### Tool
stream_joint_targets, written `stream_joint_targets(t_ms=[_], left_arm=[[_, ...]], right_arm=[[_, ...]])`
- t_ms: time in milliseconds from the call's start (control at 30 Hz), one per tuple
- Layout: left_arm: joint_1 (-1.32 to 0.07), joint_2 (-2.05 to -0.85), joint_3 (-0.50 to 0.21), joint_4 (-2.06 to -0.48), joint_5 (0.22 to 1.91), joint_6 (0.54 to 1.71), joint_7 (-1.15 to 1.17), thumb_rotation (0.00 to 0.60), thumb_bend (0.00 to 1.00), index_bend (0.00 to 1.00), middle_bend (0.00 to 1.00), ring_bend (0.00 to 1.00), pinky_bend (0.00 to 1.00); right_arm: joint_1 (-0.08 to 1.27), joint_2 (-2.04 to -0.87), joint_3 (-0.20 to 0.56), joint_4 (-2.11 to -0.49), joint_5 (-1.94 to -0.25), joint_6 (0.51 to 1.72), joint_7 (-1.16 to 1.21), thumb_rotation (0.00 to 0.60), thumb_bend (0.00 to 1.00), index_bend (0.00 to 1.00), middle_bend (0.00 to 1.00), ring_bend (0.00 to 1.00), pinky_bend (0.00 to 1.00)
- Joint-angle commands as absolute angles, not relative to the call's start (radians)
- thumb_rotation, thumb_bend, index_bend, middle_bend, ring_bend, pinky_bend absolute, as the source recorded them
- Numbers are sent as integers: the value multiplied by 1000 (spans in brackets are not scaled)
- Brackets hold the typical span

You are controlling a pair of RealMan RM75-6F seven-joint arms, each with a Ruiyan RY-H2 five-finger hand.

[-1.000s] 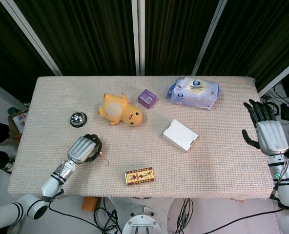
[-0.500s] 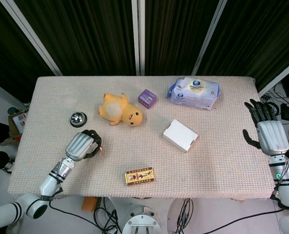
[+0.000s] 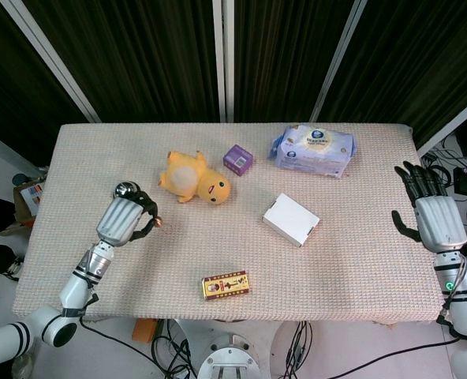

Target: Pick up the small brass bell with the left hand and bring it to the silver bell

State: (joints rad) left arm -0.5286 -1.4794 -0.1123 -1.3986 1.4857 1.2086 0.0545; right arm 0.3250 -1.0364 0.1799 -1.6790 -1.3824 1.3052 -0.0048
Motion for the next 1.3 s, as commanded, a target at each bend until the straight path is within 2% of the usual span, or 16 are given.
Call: stream_joint_targets(t_ms=[33, 100, 133, 200, 300, 400, 500, 533, 600, 733, 867, 967, 1067, 1133, 1200, 1300], left_arm=[[-508, -1521, -121, -1350, 1451, 1257, 141, 600, 489, 698, 523, 328, 370], [-502, -1485, -131, -1486, 1350, 1142, -43, 600, 496, 696, 519, 325, 374], [-516, -1450, -121, -1494, 1378, 1126, -20, 600, 506, 697, 515, 320, 375], [-525, -1461, -96, -1409, 1482, 1201, 154, 600, 519, 705, 508, 313, 368], [-508, -1472, -120, -1477, 1374, 1148, 33, 600, 534, 711, 508, 313, 364], [-520, -1484, -89, -1366, 1466, 1215, 251, 600, 555, 721, 508, 313, 354], [-497, -1475, -119, -1510, 1342, 1135, 9, 600, 573, 722, 508, 313, 359], [-502, -1463, -128, -1506, 1342, 1136, 14, 600, 586, 724, 508, 313, 360], [-519, -1490, -94, -1347, 1485, 1247, 282, 600, 594, 731, 510, 313, 353], [-507, -1523, -98, -1345, 1453, 1245, 302, 600, 587, 730, 512, 314, 346], [-500, -1450, -125, -1568, 1320, 1077, -60, 600, 590, 731, 513, 313, 357], [-503, -1464, -111, -1458, 1443, 1190, 118, 600, 598, 742, 525, 320, 360], [-483, -1506, -145, -1451, 1351, 1203, 173, 600, 602, 745, 533, 324, 359], [-483, -1485, -152, -1503, 1307, 1151, 105, 600, 608, 744, 533, 323, 361], [-488, -1466, -131, -1525, 1349, 1133, 52, 600, 610, 744, 533, 323, 362], [-497, -1417, -119, -1614, 1399, 1070, -214, 600, 611, 744, 532, 323, 362]], right_arm=[[324, -1034, 181, -1681, -1380, 1307, -6, 600, 325, 0, 0, 0, 0], [323, -1031, 182, -1682, -1379, 1308, -8, 600, 325, 0, 0, 0, 0], [324, -1030, 183, -1682, -1378, 1307, -9, 600, 326, 0, 0, 0, 0], [325, -1031, 183, -1682, -1375, 1303, -10, 600, 326, 0, 0, 0, 0], [328, -1038, 182, -1681, -1376, 1300, -12, 600, 325, 0, 0, 0, 0], [328, -1041, 178, -1679, -1379, 1297, -18, 600, 325, 0, 0, 0, 0], [328, -1043, 181, -1674, -1370, 1296, -14, 600, 325, 0, 0, 0, 0], [328, -1043, 181, -1673, -1368, 1295, -12, 600, 325, 0, 0, 0, 0], [327, -1042, 179, -1672, -1370, 1295, -12, 600, 325, 0, 0, 0, 0], [326, -1041, 180, -1673, -1369, 1295, -10, 600, 326, 0, 0, 0, 0], [326, -1043, 176, -1670, -1371, 1292, -13, 600, 326, 0, 0, 0, 0], [326, -1044, 176, -1669, -1368, 1289, -13, 600, 326, 0, 0, 0, 0], [326, -1044, 176, -1670, -1370, 1291, -13, 600, 325, 0, 0, 0, 0], [325, -1043, 175, -1669, -1370, 1291, -13, 600, 325, 0, 0, 0, 0], [325, -1043, 175, -1667, -1367, 1289, -12, 600, 326, 0, 0, 0, 0], [326, -1046, 174, -1662, -1364, 1282, -11, 600, 326, 0, 0, 0, 0]])
